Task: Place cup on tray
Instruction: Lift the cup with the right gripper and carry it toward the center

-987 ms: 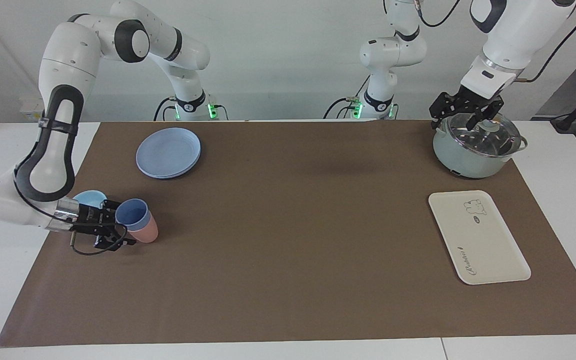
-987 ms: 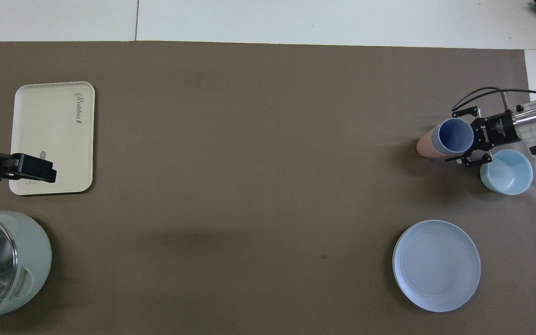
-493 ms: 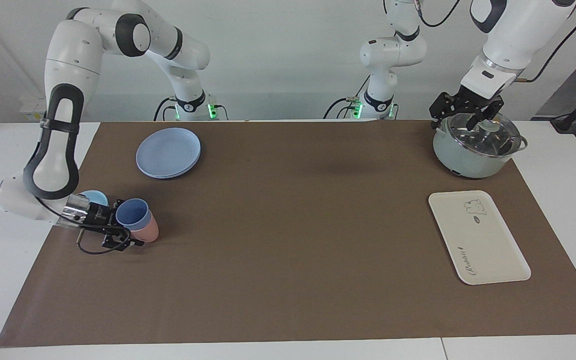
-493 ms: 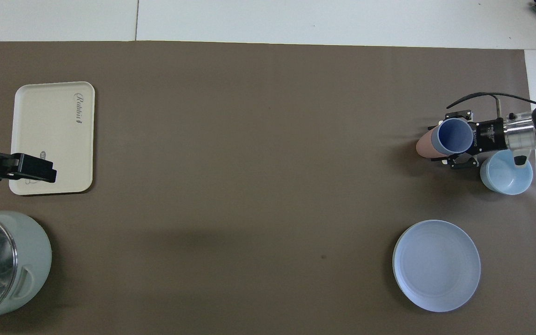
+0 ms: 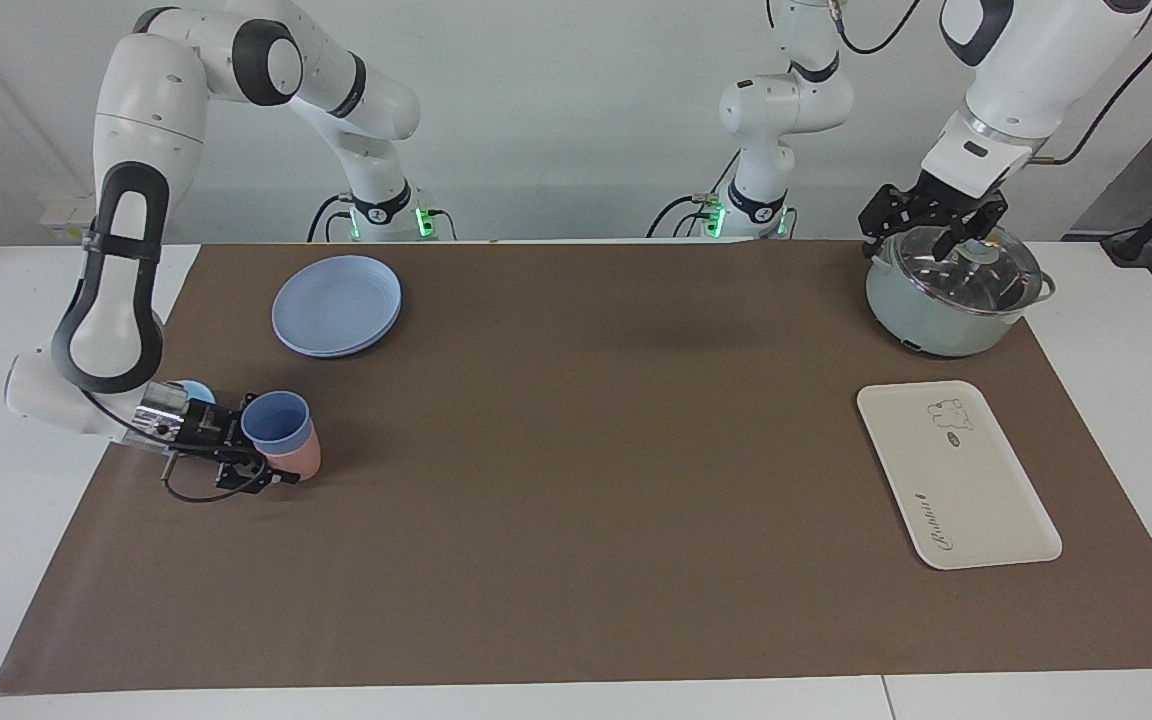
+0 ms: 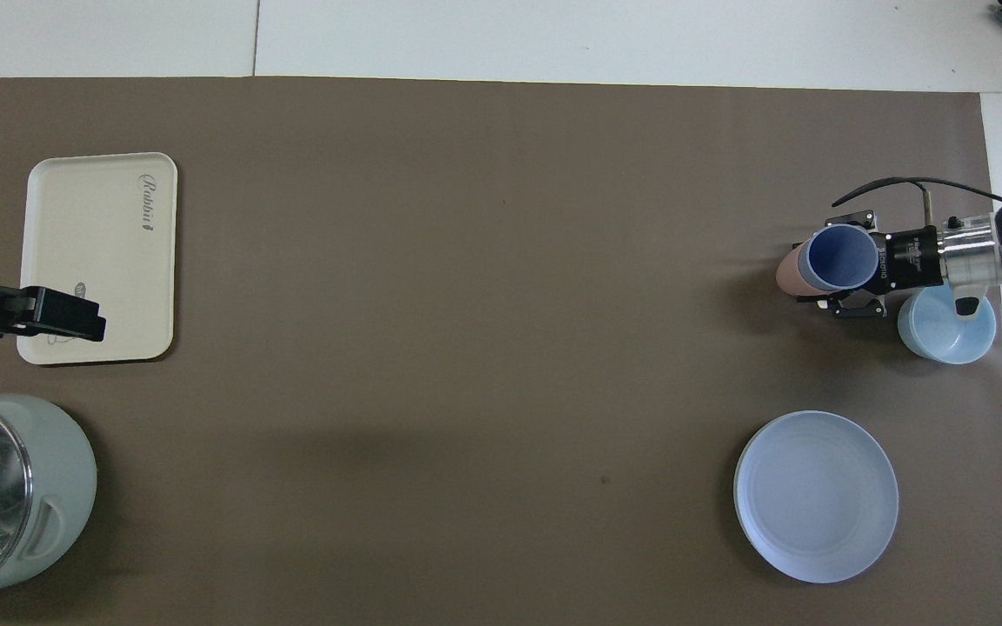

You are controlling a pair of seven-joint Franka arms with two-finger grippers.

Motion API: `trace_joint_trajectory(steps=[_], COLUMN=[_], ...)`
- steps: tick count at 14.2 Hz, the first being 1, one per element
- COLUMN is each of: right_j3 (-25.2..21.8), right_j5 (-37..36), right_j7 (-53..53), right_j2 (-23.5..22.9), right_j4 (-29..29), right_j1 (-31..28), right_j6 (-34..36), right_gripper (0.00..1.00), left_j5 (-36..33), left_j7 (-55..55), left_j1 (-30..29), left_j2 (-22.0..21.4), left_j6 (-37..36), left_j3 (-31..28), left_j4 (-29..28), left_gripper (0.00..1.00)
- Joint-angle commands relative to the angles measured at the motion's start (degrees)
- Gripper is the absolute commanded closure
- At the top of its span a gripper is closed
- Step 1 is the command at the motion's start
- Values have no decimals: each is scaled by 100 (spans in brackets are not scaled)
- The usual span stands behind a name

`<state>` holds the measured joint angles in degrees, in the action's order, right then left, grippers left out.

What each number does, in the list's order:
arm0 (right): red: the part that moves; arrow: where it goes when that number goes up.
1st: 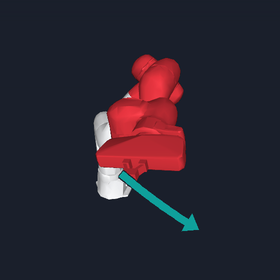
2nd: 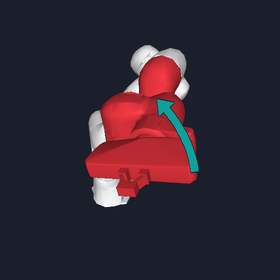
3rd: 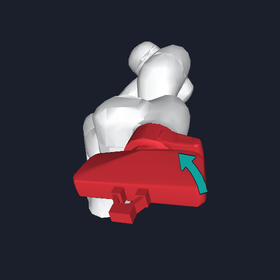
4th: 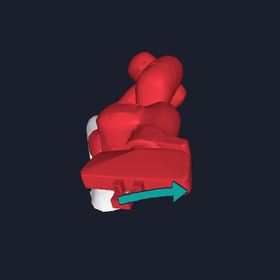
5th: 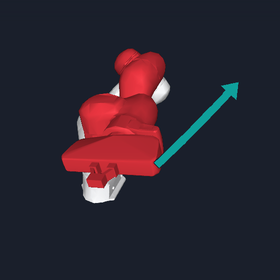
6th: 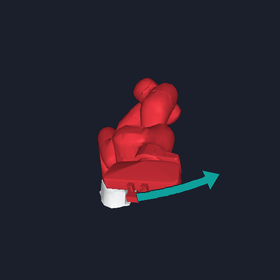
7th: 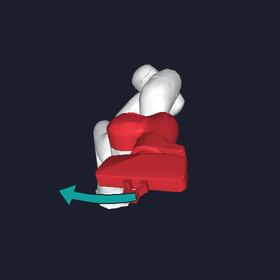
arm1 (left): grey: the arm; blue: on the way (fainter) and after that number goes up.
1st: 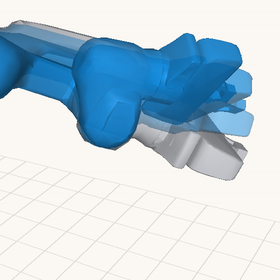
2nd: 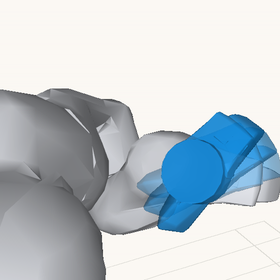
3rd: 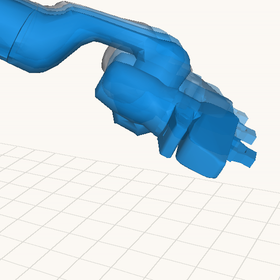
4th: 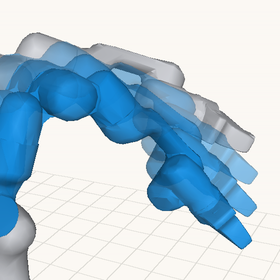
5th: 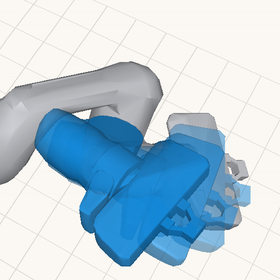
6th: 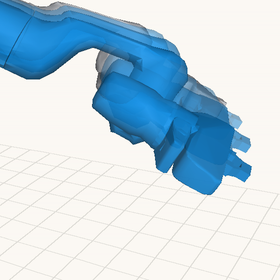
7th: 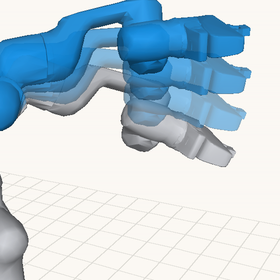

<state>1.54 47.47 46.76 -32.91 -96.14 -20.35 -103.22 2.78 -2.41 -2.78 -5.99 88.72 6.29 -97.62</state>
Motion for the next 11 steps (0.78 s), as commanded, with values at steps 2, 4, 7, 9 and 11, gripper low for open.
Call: trace_joint_trajectory(steps=[2, 4, 7, 9, 11], right_j3=[4, -4, 4, -5, -5], right_j5=[157, 148, 148, 148, 139], right_j7=[639, 807, 1596, 2001, 2449], right_j2=[609, 1047, 1725, 1884, 2033], right_j4=[-352, -685, -1161, -1161, -1153], right_j1=[320, 644, 1268, 1716, 2138], right_j6=[4, -232, -752, -814, -980], right_gripper=[100, 100, 100, 100, 100], left_j5=[-50, -50, -50, -41, -41], left_j7=[-58, -58, -58, -58, -58], left_j1=[-74, -74, -74, -74, -74], left_j2=[-148, -148, -148, -148, -148], left_j6=[67, 75, 66, 75, 66], left_j3=[30, 30, 30, 30, 30], left_j4=[-161, -161, -161, -161, -161], left_gripper=[0, 0, 0, 0, 0])
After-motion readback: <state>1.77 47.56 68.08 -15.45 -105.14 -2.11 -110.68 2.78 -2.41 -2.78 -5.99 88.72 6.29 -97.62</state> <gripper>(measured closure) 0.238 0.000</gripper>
